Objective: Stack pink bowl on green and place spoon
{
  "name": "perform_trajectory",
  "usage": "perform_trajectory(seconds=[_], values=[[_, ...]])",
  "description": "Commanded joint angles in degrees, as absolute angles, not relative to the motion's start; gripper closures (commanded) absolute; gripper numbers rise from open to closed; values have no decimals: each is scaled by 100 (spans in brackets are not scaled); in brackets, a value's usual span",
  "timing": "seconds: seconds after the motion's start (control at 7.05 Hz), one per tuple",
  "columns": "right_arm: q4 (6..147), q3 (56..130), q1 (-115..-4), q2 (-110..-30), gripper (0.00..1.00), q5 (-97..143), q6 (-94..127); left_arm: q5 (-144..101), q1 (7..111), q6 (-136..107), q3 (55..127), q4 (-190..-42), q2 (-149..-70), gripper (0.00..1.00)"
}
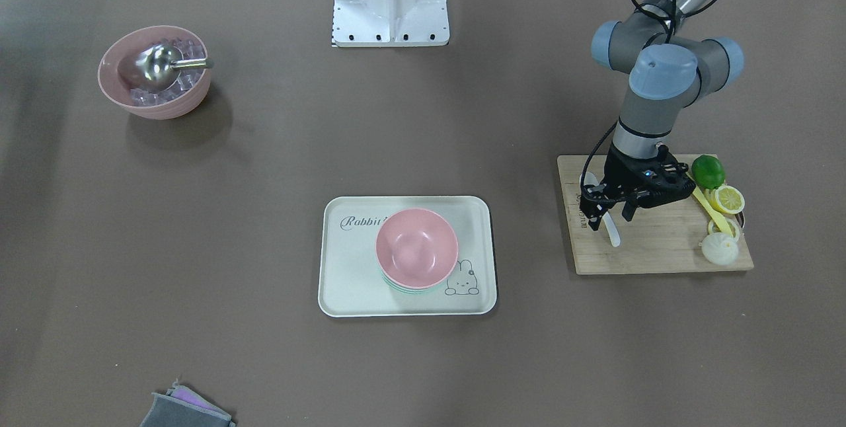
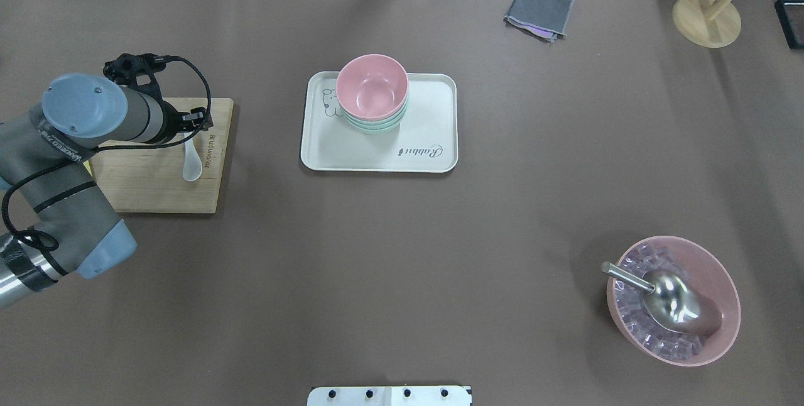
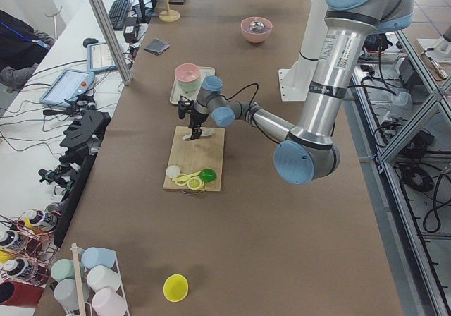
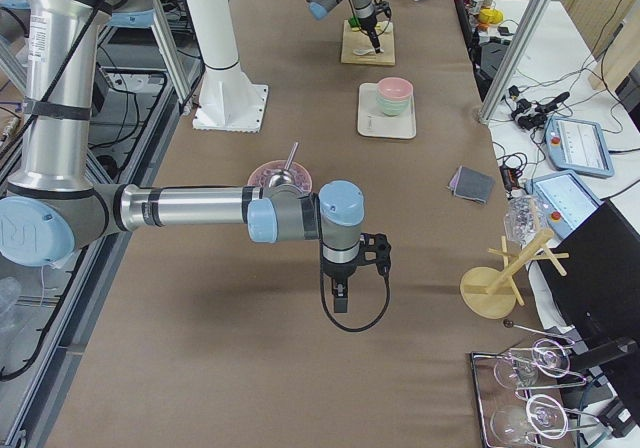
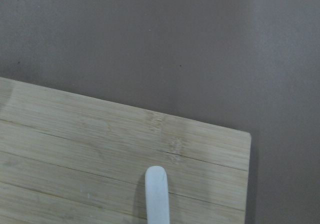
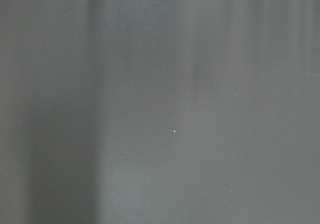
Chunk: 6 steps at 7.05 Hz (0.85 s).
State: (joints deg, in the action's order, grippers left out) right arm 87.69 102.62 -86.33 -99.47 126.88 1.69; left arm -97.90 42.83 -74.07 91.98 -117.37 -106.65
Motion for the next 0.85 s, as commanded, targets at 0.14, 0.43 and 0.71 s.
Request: perform_trajectory(seconds=[0.14, 0.43, 0.71], values=[[8754, 10257, -8640, -9958, 0, 12683, 167, -9765, 4219, -7436, 9193, -11795, -10591, 62], [8754, 10248, -8640, -9967, 0, 12683, 167, -9756, 4219, -7436, 9193, -11813, -10591, 62], [8745, 10239, -8640, -9975, 0, 12683, 167, -9686, 4210, -7436, 9193, -11821, -10556, 75]])
